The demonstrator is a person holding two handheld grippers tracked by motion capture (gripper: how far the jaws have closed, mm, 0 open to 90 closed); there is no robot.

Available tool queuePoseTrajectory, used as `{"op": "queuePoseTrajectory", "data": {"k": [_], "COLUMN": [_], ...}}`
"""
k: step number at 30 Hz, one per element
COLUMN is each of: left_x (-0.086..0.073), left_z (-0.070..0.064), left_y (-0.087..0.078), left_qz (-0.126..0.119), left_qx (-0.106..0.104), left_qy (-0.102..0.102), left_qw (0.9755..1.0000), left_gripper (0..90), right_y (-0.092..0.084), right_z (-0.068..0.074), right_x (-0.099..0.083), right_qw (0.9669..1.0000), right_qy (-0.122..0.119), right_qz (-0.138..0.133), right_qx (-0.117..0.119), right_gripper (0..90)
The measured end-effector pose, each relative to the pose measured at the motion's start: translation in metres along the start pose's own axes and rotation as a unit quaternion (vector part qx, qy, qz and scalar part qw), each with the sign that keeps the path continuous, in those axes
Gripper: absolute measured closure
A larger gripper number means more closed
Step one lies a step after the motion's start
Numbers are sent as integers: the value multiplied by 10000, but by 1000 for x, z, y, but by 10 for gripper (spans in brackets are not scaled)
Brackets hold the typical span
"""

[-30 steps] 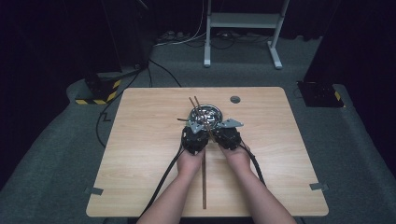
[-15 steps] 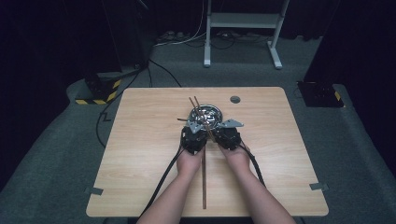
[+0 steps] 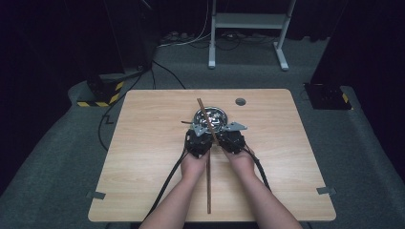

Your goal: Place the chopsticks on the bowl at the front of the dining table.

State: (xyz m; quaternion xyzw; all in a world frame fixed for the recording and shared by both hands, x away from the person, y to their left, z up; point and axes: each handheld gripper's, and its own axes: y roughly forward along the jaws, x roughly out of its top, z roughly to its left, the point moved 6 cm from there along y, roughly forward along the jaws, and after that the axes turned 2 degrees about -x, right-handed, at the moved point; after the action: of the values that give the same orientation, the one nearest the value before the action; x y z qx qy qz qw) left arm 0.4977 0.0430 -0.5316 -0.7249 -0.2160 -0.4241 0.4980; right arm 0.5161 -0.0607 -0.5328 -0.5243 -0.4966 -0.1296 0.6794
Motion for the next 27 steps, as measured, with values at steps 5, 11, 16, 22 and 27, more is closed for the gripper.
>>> {"op": "queuePoseTrajectory", "data": {"k": [5, 11, 16, 22, 27], "left_x": [-1, -4, -4, -3, -3], "left_z": [2, 6, 11, 12, 9], "left_y": [-1, -2, -5, -5, -4], "left_qz": [45, 65, 46, 13, 7], "left_qx": [36, 42, 97, 57, 9], "left_qy": [61, 54, 47, 58, 86], "left_qw": [10000, 10000, 9999, 10000, 10000], "left_gripper": [776, 776, 776, 776, 779], "right_y": [1, 1, 0, 0, 1], "right_z": [3, 8, 9, 9, 12], "right_x": [0, 0, 0, 0, 0], "right_qw": [10000, 10000, 10000, 10000, 9999], "right_qy": [-13, -46, -43, -43, -109], "right_qz": [13, 24, 19, -4, -4], "right_qx": [28, 68, 6, -11, -5], "right_gripper": [767, 764, 755, 755, 754]}}
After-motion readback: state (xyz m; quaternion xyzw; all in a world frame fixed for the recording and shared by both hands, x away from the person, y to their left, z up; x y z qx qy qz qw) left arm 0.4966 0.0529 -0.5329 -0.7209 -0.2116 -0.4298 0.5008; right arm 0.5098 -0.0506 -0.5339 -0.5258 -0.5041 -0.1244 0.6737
